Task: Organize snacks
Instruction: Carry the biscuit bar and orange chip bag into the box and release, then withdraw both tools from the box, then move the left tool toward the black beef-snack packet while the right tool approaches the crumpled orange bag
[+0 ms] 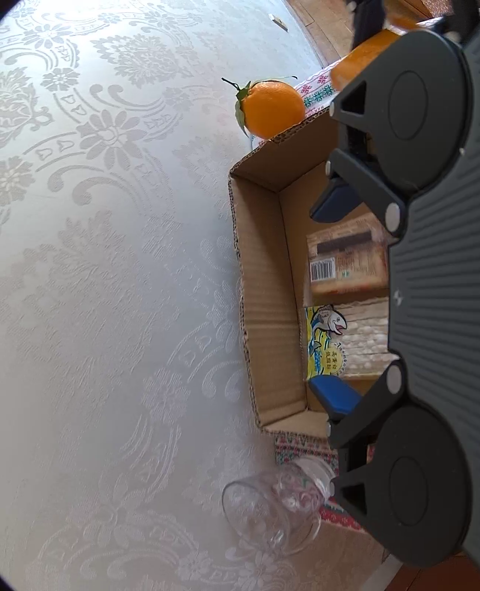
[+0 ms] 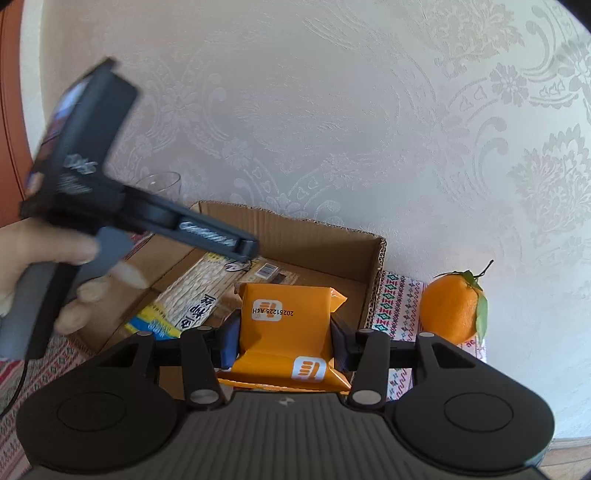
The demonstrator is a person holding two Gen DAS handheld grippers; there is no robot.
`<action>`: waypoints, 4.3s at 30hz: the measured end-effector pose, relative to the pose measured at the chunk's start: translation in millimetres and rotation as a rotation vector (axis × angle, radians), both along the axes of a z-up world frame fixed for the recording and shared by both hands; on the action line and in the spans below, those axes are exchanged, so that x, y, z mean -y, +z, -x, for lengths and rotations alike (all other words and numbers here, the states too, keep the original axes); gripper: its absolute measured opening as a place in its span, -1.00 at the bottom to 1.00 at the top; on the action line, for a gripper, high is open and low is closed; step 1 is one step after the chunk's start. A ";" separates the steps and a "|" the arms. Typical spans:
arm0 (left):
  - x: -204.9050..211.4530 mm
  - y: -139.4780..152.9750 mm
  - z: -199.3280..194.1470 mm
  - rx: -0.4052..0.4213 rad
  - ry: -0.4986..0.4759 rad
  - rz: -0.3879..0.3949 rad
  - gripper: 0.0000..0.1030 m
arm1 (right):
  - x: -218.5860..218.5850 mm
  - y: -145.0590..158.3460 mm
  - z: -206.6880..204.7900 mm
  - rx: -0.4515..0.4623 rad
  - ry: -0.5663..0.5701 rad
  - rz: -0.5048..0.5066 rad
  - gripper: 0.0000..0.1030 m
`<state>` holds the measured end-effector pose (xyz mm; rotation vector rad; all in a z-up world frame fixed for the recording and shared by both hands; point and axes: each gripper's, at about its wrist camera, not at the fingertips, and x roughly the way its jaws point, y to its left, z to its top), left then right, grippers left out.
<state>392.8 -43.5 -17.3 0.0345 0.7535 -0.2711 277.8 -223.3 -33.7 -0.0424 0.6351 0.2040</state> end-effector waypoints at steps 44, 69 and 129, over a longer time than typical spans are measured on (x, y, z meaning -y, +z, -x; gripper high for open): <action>-31.4 28.2 160.8 0.077 -0.026 -0.103 0.85 | -22.6 6.6 54.0 -0.003 -0.050 0.050 1.00; -69.1 -31.1 229.6 -0.049 0.067 0.023 0.85 | -52.3 -77.2 116.2 -0.058 -0.014 0.063 1.00; -129.9 -70.1 176.3 -0.108 0.195 0.038 0.80 | -11.7 -109.0 95.1 -0.147 -0.056 0.005 1.00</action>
